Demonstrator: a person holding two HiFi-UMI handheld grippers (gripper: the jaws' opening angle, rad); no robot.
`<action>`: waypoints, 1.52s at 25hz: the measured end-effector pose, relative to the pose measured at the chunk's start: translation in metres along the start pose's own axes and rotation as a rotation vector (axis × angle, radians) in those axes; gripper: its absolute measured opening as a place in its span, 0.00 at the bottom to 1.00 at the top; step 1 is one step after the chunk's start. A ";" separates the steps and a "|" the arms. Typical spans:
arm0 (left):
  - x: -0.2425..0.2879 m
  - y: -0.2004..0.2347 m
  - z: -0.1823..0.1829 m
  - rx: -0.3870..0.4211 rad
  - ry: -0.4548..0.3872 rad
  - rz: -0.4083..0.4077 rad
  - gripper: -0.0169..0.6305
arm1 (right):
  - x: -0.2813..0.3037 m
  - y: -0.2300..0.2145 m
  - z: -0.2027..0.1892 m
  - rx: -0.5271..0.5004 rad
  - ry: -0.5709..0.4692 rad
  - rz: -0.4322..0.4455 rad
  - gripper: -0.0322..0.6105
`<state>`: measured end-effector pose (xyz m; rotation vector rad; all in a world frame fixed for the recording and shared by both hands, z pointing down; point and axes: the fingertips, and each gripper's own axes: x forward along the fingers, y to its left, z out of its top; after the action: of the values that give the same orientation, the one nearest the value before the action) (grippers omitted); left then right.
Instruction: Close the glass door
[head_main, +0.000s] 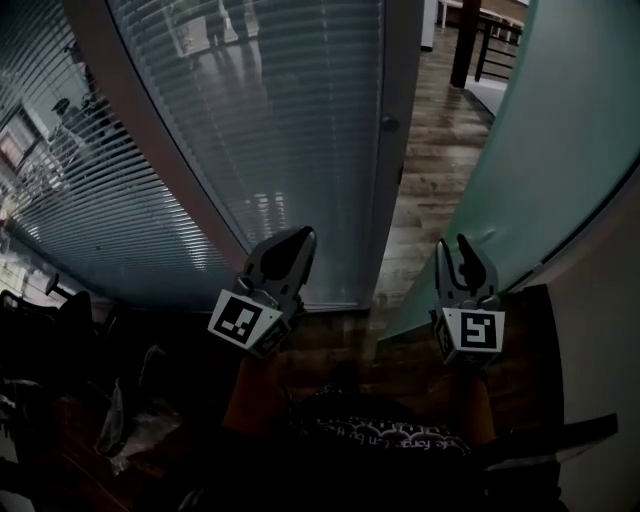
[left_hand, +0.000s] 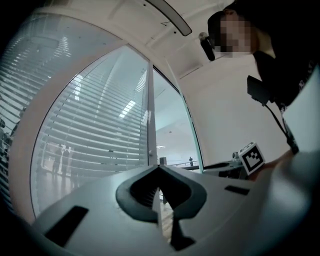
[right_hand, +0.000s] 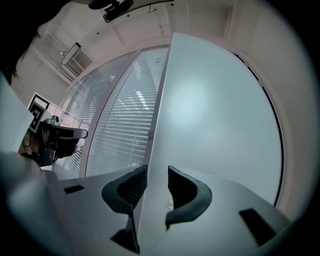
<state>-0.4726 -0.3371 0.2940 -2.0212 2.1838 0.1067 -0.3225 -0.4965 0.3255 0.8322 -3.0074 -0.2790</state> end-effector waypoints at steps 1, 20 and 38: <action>0.004 0.004 0.002 0.001 -0.001 -0.004 0.03 | 0.005 -0.001 0.002 0.000 -0.001 -0.002 0.25; 0.049 0.057 -0.016 -0.028 0.024 -0.036 0.03 | 0.083 -0.003 0.004 -0.013 -0.018 0.022 0.25; 0.059 0.084 -0.036 -0.020 0.027 -0.014 0.03 | 0.125 -0.031 -0.014 0.074 0.006 0.002 0.25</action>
<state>-0.5632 -0.3936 0.3142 -2.0596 2.1934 0.0997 -0.4131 -0.5884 0.3294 0.8331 -3.0296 -0.1658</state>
